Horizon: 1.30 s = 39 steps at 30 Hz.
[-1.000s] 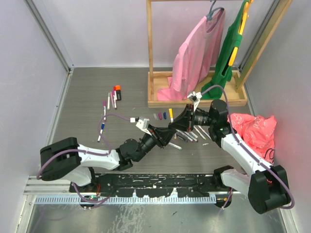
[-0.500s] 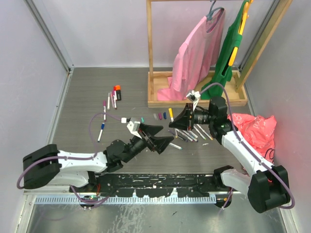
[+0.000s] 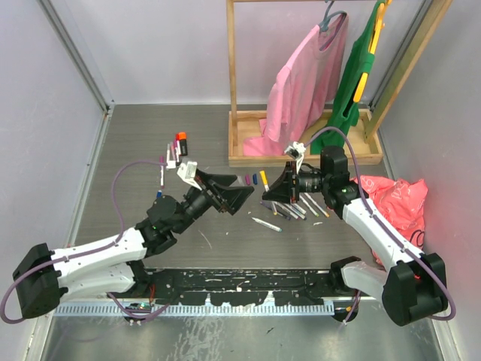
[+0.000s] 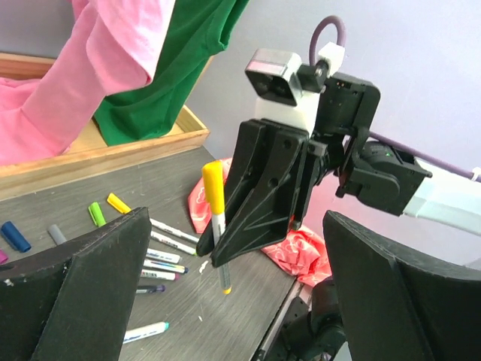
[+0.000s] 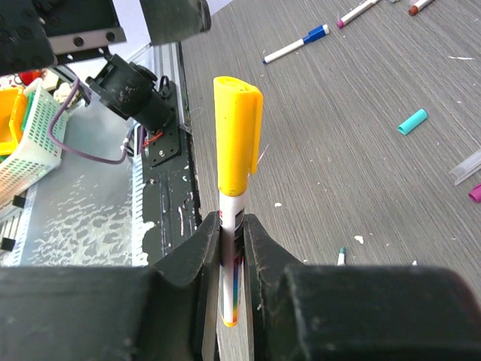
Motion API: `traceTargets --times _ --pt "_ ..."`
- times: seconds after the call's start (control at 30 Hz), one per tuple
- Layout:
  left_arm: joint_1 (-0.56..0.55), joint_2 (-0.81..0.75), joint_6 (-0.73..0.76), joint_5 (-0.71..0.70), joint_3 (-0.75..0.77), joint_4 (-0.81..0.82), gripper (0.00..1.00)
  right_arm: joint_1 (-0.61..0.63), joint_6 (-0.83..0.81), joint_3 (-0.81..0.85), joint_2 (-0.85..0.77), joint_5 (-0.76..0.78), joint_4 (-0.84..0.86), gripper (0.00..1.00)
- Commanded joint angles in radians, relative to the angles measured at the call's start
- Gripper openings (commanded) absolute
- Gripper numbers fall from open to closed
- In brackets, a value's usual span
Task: Open the pen caps
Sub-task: Open the pen cap from the pen.
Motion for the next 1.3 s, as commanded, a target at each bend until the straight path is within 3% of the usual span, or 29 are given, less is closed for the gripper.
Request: traceTargets --times 0.0,0.13,0.37,0.5,0.83,1.1,1.27 --pt "0.009 0.02 -0.027 0.011 0.129 -0.127 0.99 0.0 -0.048 0.051 0.0 -0.011 -0.015 0.01" --pt "0.008 0.09 -0.075 -0.042 0.222 -0.233 0.93 -0.001 -0.057 0.054 0.002 -0.01 -0.025 0.01" --pt "0.009 0.187 -0.154 -0.086 0.303 -0.295 0.7 0.0 -0.062 0.057 0.005 -0.011 -0.032 0.01" --pt "0.008 0.22 -0.183 -0.097 0.341 -0.335 0.66 0.0 -0.065 0.057 0.007 -0.013 -0.035 0.01" --pt "0.007 0.311 -0.239 -0.062 0.386 -0.332 0.46 0.0 -0.068 0.057 0.013 -0.01 -0.037 0.01" --pt "0.007 0.354 -0.271 -0.033 0.397 -0.333 0.37 0.001 -0.073 0.06 0.012 -0.001 -0.044 0.01" --pt "0.007 0.357 -0.271 -0.035 0.402 -0.34 0.23 0.001 -0.078 0.059 0.013 0.002 -0.048 0.01"
